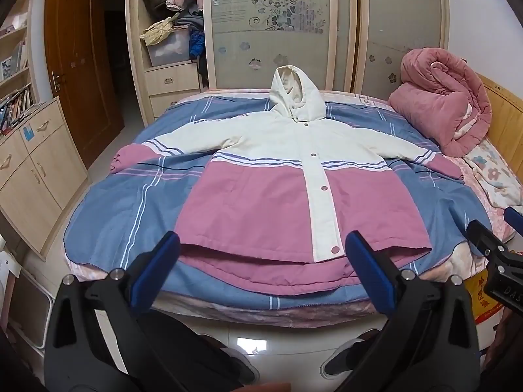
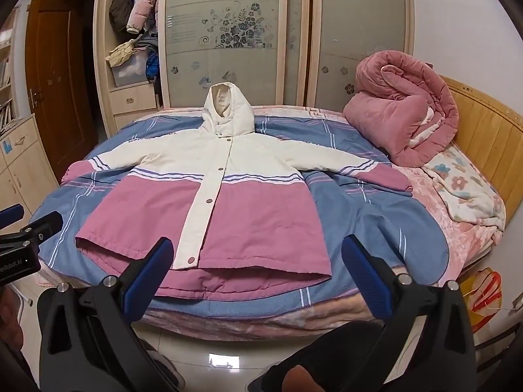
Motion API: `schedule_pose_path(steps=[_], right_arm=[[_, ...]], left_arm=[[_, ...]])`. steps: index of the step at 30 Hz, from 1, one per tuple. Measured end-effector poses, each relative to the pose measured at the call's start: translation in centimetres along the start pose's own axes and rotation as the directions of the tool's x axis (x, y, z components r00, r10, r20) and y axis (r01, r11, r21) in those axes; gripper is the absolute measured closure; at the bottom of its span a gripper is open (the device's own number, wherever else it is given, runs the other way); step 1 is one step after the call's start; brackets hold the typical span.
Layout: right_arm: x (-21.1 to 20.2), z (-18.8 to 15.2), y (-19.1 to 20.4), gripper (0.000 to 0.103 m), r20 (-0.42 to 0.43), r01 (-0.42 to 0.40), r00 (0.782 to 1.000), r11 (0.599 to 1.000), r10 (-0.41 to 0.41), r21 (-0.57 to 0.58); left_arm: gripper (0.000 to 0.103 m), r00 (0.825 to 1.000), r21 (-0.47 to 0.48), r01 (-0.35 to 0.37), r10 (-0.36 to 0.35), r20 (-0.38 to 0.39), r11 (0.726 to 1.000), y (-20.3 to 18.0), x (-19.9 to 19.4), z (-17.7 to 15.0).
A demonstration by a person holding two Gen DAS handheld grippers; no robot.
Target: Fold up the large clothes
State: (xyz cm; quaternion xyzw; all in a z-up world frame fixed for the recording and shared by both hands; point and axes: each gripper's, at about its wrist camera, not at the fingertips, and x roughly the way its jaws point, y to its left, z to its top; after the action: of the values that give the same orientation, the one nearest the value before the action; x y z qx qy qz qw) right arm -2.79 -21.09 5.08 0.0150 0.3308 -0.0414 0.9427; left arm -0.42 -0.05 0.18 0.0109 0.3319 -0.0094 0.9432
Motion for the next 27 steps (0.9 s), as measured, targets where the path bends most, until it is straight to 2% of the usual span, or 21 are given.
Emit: schedule_pose_path(steps=[27], right_arm=[[0.83,-0.05,-0.26,0.001,-0.006,0.001,1.0,1.0,-0.001,0.01]], left_arm=[[0.002,1.0,0.007,-0.007,0.007,-0.007,1.0,-0.13,0.62,0.12]])
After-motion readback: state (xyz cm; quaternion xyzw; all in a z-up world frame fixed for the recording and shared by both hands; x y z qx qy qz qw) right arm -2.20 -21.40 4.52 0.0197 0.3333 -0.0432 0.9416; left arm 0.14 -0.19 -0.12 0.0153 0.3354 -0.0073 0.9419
